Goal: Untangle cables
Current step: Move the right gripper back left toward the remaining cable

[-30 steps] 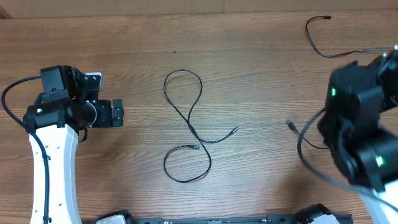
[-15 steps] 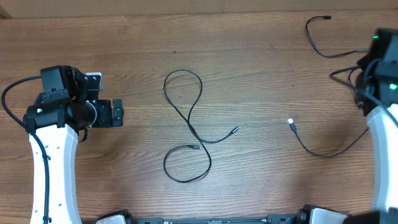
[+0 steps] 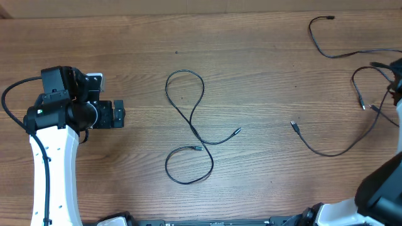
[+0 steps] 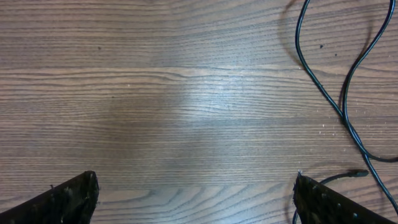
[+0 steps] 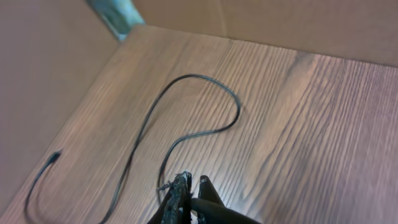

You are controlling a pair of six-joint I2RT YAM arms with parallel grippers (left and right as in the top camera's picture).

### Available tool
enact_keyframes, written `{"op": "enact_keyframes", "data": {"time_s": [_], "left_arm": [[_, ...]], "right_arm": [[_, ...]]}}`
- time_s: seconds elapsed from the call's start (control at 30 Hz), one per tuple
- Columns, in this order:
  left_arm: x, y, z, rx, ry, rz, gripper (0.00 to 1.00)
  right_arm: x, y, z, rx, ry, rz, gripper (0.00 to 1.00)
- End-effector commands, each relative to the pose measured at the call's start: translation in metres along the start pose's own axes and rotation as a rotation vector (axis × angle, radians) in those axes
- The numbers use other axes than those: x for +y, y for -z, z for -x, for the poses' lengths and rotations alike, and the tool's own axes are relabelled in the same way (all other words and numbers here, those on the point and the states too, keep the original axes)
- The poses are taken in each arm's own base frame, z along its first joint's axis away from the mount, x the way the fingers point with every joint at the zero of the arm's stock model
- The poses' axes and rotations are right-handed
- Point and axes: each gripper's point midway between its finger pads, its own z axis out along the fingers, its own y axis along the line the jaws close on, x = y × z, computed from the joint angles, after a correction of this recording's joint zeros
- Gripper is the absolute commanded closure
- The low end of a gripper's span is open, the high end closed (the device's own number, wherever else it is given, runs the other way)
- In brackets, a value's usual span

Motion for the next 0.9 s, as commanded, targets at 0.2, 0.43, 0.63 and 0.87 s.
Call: {"op": "enact_keyframes", "data": {"time_s": [0.2,0.43,0.63,0.87], "left_arm": [[0.003,0.006,0.005,-0.024,-0.009,0.007,0.0],[0.003,0.006,0.005,-0.024,-0.009,0.008,0.0],[0.003,0.006,0.005,-0.024,-0.009,0.007,0.0],[0.003,0.006,0.005,-0.024,-0.009,0.007,0.0]], "right_arm": [[-0.053,-0.062,0.015,-0.02,-0.033,-0.069,0.96],[-0.083,-0.088,0.026,-0.042,-0.089,-0.075,0.96],[-0.086,-0.108,0.02,-0.01,-0.115,0.0,0.95],[-0.083,-0.113,0.016,0.005,-0.117,0.029,0.0]]}}
